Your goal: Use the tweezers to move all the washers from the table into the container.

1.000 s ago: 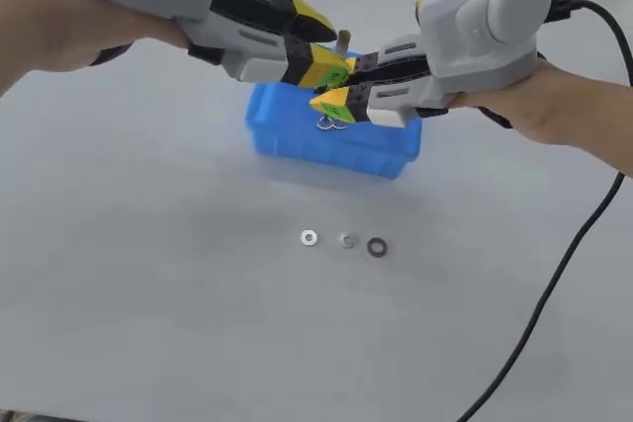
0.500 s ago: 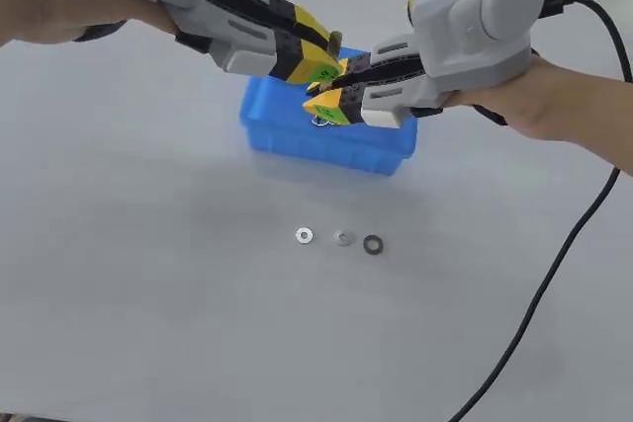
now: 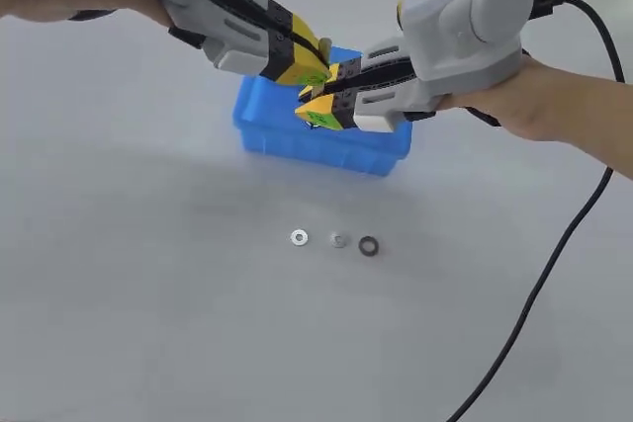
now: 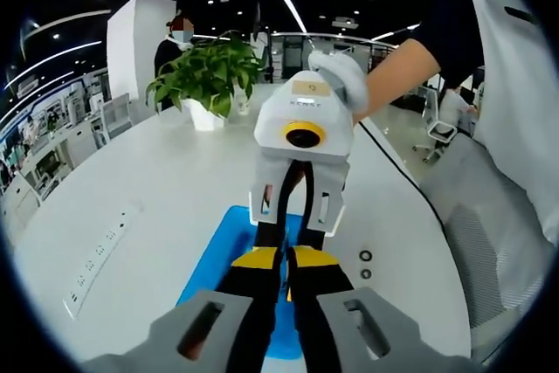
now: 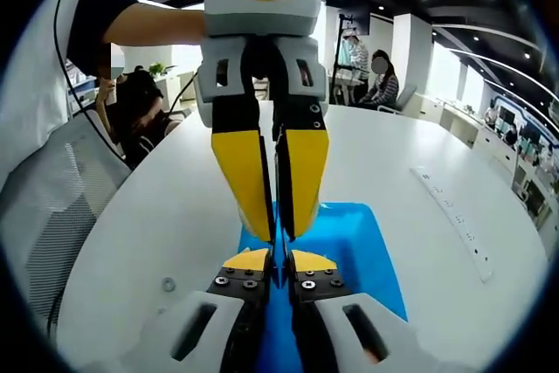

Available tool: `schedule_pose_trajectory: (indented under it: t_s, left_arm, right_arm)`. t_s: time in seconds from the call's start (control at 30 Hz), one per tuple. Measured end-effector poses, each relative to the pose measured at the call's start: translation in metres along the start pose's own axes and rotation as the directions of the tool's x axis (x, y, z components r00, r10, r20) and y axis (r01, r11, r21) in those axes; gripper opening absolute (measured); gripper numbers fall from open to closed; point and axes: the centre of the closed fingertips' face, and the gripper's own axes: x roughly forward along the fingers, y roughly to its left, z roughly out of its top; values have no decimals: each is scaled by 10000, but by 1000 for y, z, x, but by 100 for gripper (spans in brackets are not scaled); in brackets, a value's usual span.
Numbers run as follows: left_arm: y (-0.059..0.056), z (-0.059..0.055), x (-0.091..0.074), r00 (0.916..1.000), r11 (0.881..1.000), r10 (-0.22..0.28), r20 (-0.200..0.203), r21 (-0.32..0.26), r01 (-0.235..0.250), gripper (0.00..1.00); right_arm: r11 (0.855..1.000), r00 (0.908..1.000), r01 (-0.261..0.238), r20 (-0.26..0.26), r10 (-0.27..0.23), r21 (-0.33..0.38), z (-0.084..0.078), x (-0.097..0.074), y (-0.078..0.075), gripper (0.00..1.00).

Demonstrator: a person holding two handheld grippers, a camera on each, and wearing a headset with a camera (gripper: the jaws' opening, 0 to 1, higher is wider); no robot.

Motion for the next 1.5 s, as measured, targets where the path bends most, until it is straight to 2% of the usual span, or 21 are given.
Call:
schedule_pose_trajectory:
  t_s: [0.03, 0.07, 0.23, 0.57, 0.67, 0.8, 0.93, 1.03, 1.2, 1.4, 1.47, 1.5]
  left_arm:
    - [0, 1, 0, 10000, 9997, 1, 36, 242, -2, 7]
    - [-2, 1, 0, 10000, 9998, -30, 31, 214, 30, 7]
    - [-3, 4, 0, 9999, 9962, 57, 136, 866, -69, 6]
    - [-6, 5, -3, 9996, 9967, -101, 262, 811, 79, 6]
    - [-2, 5, -4, 9995, 9964, -38, 311, 849, 11, 6]
    - [1, 4, -5, 9997, 9953, -33, 251, 965, 8, 6]
    - [0, 4, -6, 9998, 9945, -115, 158, 1046, 98, 6]
    - [1, 5, -6, 9999, 9931, -136, 87, 1167, 125, 6]
    - [4, 9, -9, 9998, 9914, -180, 59, 1297, 171, 6]
    - [7, 10, -13, 9999, 9888, -107, -22, 1490, 109, 6]
    - [7, 11, -16, 10000, 9877, -48, -23, 1566, 51, 6]
    - [8, 13, -19, 10000, 9883, 4, 24, 1524, -7, 6]
  right_arm:
    - [10000, 10000, 9, -1, -9, -6, 0, 0, 0, 8]
    - [10000, 10000, 18, -14, -18, -17, 0, 0, 0, 8]
    - [10000, 10000, 76, 37, -76, 24, 1, -2, -1, 8]
    - [10000, 10000, 69, 5, -69, -45, 1, -2, -1, 10]
    - [9999, 9999, 163, 25, -163, -51, 3, -2, -3, 11]
    - [9996, 9996, 268, 77, -268, -4, 6, -1, -5, 18]
    - [9997, 9997, 226, 54, -226, 20, 7, 0, -3, 18]
    - [9994, 9996, 283, -24, -283, 181, 5, 0, -3, 23]
    - [9984, 9989, 467, -33, -466, 315, 3, -8, -5, 26]
    - [9960, 9965, 748, 341, -766, 496, 5, -20, -7, 33]
    - [9939, 9947, 853, 519, -890, 699, 6, -24, -7, 40]
    - [9934, 9928, 781, 841, -852, 838, 11, -25, -5, 46]
